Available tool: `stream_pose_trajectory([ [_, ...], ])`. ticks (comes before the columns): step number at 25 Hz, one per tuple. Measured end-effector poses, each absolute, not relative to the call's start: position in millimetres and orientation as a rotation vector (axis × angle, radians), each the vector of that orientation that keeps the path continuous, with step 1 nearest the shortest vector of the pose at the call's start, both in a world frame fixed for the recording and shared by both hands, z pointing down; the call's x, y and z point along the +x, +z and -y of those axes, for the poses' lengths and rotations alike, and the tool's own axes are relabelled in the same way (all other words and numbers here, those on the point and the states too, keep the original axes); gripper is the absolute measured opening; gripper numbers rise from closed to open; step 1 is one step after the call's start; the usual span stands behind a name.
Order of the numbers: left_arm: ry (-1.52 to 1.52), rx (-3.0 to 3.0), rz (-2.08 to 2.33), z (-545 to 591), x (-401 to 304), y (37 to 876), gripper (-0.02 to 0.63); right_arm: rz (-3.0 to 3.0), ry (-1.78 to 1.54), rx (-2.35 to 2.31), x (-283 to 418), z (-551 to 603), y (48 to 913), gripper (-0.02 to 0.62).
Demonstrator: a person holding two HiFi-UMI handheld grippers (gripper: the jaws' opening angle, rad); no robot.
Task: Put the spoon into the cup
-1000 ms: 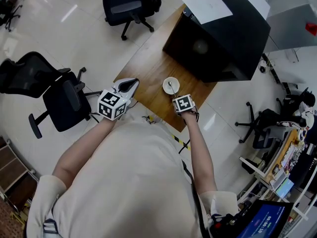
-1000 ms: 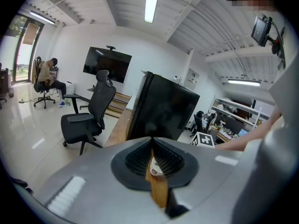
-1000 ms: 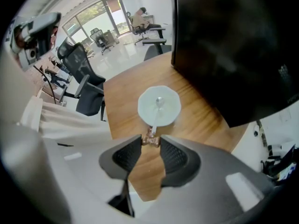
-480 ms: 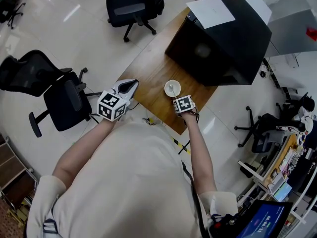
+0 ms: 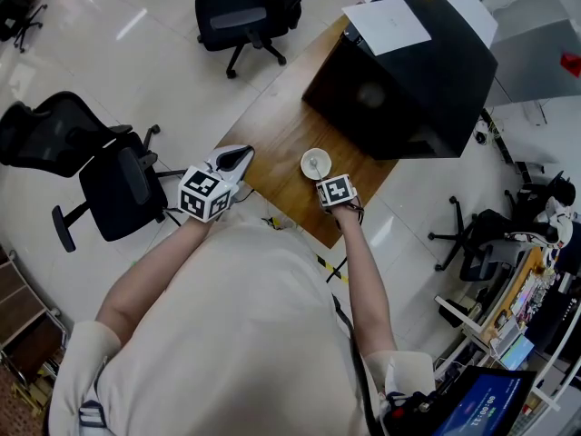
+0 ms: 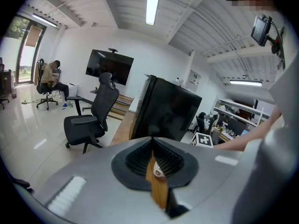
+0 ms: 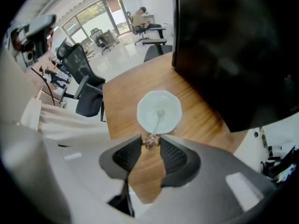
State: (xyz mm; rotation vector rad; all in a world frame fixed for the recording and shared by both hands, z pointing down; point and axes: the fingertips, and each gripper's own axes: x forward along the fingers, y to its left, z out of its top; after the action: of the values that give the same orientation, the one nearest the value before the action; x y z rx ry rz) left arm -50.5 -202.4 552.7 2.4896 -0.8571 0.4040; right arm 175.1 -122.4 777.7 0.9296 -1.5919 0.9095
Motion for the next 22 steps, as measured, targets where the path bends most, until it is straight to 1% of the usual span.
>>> stream_pose_trajectory([
  [22, 0.396, 2.488, 0.86, 208.7, -50.3, 551.3, 0.002, 1.614, 0.983, 0.945, 174.3, 136.4, 783.3, 0.127],
])
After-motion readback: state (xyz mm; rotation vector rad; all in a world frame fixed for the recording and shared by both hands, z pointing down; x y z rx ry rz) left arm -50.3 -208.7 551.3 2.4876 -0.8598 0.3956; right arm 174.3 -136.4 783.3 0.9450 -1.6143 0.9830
